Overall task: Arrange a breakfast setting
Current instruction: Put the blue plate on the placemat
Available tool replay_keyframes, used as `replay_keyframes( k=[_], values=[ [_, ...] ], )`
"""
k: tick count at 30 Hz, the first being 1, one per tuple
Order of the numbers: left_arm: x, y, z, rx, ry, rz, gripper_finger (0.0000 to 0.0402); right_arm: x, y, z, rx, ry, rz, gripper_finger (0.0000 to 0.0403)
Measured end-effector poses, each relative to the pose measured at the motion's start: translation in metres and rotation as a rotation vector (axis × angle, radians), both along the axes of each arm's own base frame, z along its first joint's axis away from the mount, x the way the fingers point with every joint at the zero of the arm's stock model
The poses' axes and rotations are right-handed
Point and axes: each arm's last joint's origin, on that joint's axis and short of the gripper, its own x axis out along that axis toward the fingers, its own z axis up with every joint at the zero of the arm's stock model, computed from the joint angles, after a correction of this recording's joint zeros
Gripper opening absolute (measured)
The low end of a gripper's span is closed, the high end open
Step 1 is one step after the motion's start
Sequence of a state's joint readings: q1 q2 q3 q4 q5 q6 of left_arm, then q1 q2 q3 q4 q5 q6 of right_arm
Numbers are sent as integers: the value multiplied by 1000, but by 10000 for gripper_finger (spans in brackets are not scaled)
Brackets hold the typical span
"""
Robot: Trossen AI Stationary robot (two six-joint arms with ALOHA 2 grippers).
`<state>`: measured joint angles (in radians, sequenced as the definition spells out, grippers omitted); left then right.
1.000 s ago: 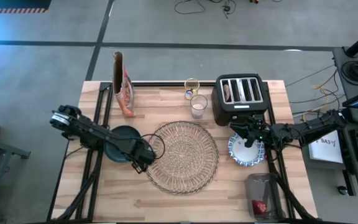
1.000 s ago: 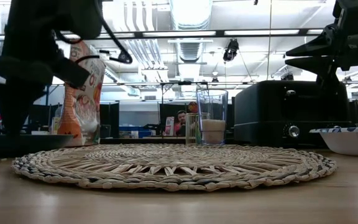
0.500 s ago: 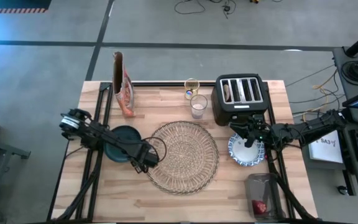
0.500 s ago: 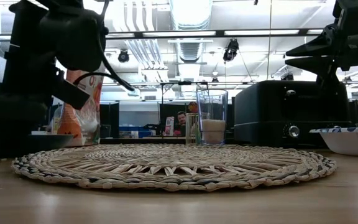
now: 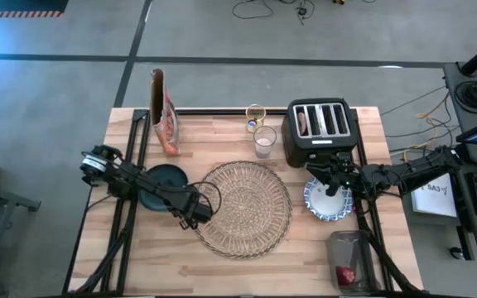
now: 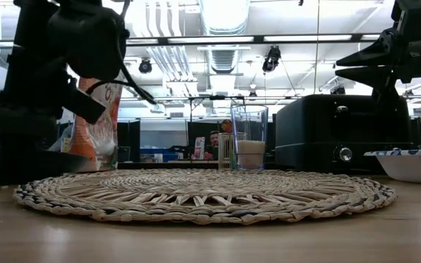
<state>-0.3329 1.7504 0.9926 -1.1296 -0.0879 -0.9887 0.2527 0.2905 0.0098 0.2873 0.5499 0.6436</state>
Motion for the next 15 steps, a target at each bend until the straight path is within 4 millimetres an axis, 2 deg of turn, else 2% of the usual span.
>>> replay_keyframes(
  k=[8,15],
  values=[
    [21,-13,24,-48,-109,-34,6,0,0,0,0,0,0,73],
    [52,-42,67,4,-332,-207,4,0,0,0,0,0,0,73]
  ],
)
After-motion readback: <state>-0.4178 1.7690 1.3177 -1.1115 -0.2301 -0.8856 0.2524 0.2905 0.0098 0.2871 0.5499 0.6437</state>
